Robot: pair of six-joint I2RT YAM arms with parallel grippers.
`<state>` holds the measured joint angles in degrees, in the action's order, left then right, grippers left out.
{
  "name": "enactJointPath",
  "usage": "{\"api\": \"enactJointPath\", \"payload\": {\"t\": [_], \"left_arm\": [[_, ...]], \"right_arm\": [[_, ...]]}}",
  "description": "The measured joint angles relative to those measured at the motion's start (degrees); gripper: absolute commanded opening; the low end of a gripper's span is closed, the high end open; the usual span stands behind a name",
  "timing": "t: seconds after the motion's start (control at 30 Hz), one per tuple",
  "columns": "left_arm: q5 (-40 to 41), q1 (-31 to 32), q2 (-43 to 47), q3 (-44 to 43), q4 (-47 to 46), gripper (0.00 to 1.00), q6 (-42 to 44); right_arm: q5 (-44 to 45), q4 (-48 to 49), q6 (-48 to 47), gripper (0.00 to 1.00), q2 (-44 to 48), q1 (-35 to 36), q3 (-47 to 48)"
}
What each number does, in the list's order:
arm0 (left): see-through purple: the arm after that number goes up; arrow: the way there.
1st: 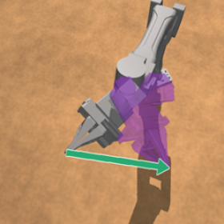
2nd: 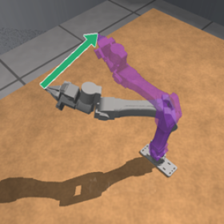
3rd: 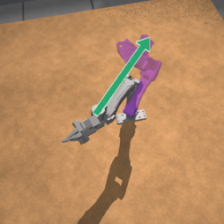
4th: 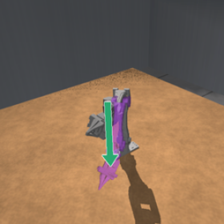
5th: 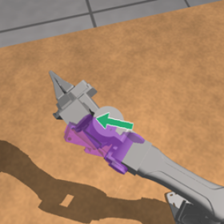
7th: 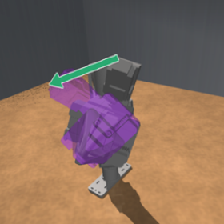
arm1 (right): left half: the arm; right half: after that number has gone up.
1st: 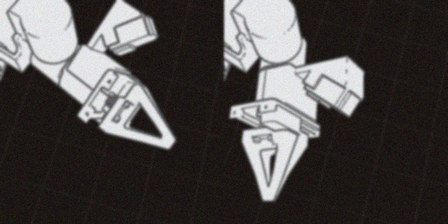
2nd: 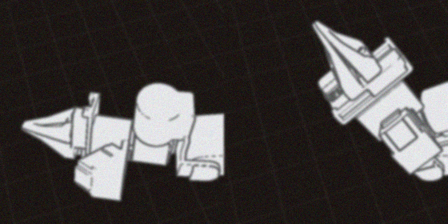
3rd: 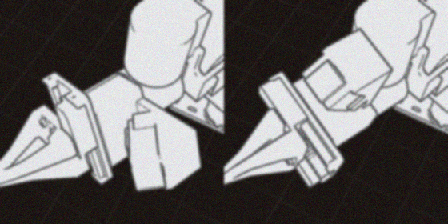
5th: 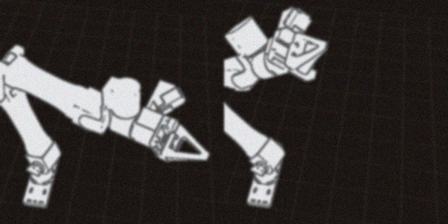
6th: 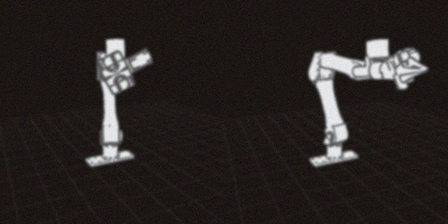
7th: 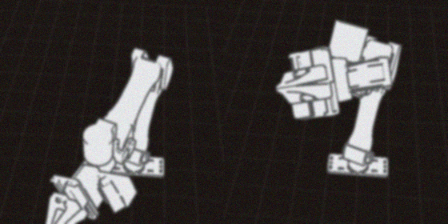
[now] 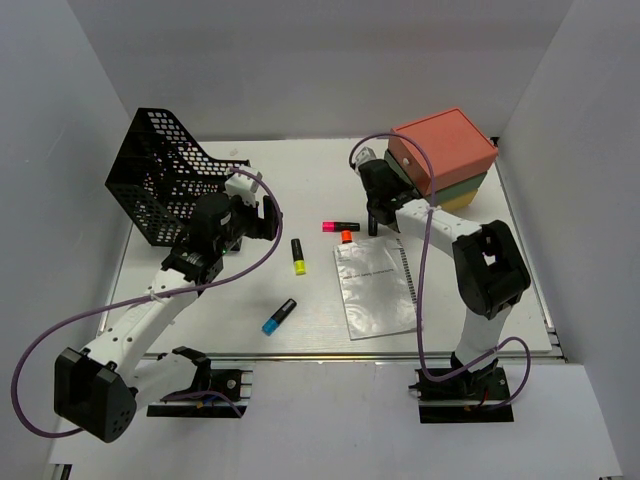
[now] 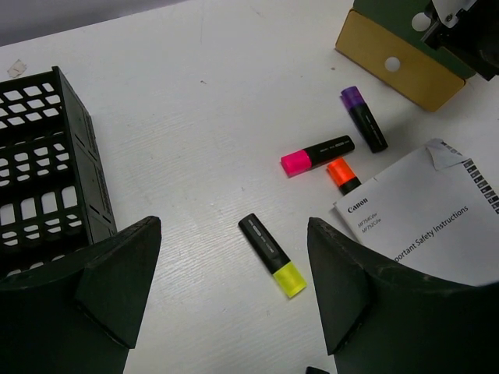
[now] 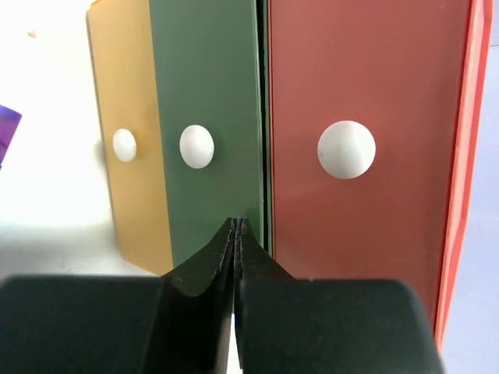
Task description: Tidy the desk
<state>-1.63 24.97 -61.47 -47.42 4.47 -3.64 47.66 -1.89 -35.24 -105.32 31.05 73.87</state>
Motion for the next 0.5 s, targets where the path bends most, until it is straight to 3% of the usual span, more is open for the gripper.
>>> {"api": "enactJointPath", "payload": {"t": [0.3,0.43,0.5], "left_arm": [[-0.68,0.00,-0.13,0.13,-0.22,0.86,-0.39],[-1.62,0.00,-0.26,0.72,-1.31,0.98,-1.29],[-2.43,0.00,-0.26,1.62,-2.47,0.98,-2.43]], "right_arm": [[0.48,0.94,-2.05,0.00,-0.48,-0.72,-0.52],[-0.28,-0.57,-1.44,0.00,-0.46,-0.94,-0.44],[-3.41,-4.37,0.37,0.00,0.15,-1.09,-0.13]]}}
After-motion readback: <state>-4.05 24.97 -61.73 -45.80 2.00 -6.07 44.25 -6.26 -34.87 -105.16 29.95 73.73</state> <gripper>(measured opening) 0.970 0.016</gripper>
